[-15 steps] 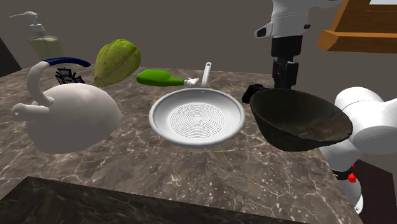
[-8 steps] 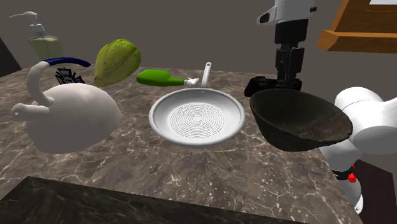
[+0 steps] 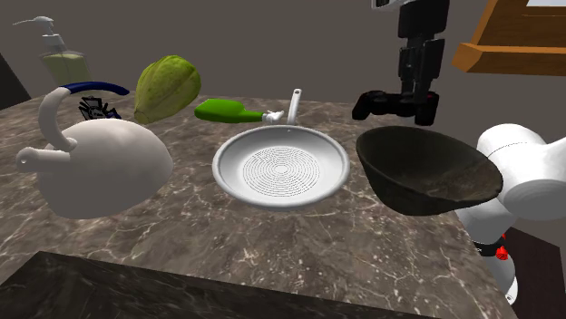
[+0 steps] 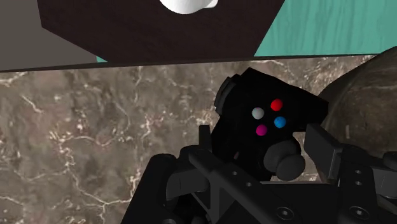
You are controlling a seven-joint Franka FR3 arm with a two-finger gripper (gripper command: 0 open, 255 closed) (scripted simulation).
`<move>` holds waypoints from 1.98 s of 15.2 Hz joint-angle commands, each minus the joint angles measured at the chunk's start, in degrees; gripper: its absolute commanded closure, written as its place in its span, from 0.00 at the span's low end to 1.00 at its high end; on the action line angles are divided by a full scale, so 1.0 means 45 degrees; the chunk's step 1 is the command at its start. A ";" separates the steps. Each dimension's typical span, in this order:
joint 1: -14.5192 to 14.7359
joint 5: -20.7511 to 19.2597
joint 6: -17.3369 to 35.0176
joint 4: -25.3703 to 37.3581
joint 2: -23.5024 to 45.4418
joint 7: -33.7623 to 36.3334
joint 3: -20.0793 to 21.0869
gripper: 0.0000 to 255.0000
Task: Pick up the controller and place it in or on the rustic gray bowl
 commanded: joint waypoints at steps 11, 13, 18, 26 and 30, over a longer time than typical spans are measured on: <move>0.0114 0.0137 -0.1727 0.2660 0.0896 0.0365 -0.0030 1.00; 0.0134 0.0161 -0.2021 0.3138 0.1075 0.0424 -0.0042 1.00; 0.0200 0.0460 -0.2586 0.3994 0.1302 0.0861 0.0207 1.00; 0.0415 0.2546 -0.2550 0.4006 0.0729 0.3460 0.2425 1.00; 0.0503 0.3642 -0.2389 0.4346 0.0744 0.4855 0.3644 1.00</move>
